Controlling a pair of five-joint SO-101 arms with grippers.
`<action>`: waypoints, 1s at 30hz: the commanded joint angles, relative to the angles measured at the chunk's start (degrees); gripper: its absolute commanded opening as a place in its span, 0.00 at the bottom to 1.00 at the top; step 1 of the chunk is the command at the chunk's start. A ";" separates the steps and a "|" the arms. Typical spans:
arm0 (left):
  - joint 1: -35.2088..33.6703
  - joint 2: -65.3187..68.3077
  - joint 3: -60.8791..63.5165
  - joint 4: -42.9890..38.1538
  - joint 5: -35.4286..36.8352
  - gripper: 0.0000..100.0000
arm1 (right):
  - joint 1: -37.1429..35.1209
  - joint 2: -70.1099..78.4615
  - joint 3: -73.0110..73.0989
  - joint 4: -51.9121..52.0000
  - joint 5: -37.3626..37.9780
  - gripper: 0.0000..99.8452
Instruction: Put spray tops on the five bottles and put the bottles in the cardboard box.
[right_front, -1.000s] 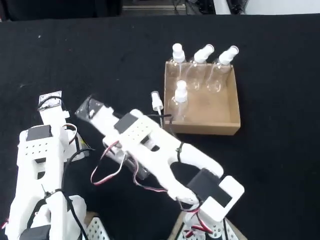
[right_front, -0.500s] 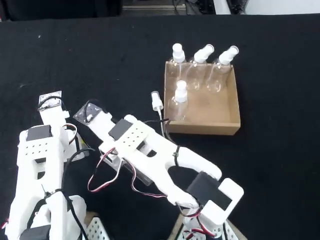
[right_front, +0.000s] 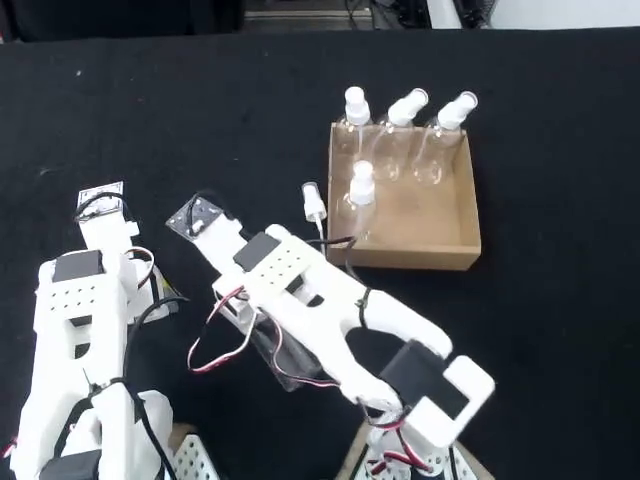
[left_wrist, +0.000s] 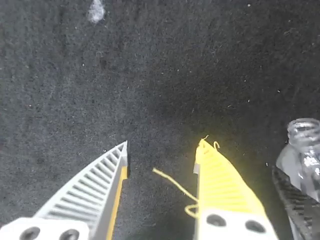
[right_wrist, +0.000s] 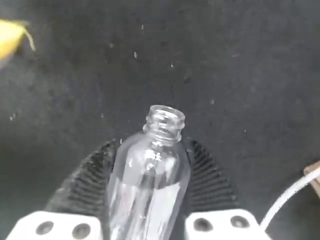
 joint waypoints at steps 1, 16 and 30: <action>-0.48 -1.49 -1.45 -0.26 -0.18 0.21 | 0.97 -5.67 -0.31 0.88 -0.18 0.06; -0.48 -1.49 -1.45 -0.26 -0.18 0.21 | 0.70 -16.13 2.24 0.35 -0.18 0.27; -0.48 -1.49 -1.54 -0.26 -0.18 0.21 | 0.88 -16.40 14.37 -14.77 -0.62 0.27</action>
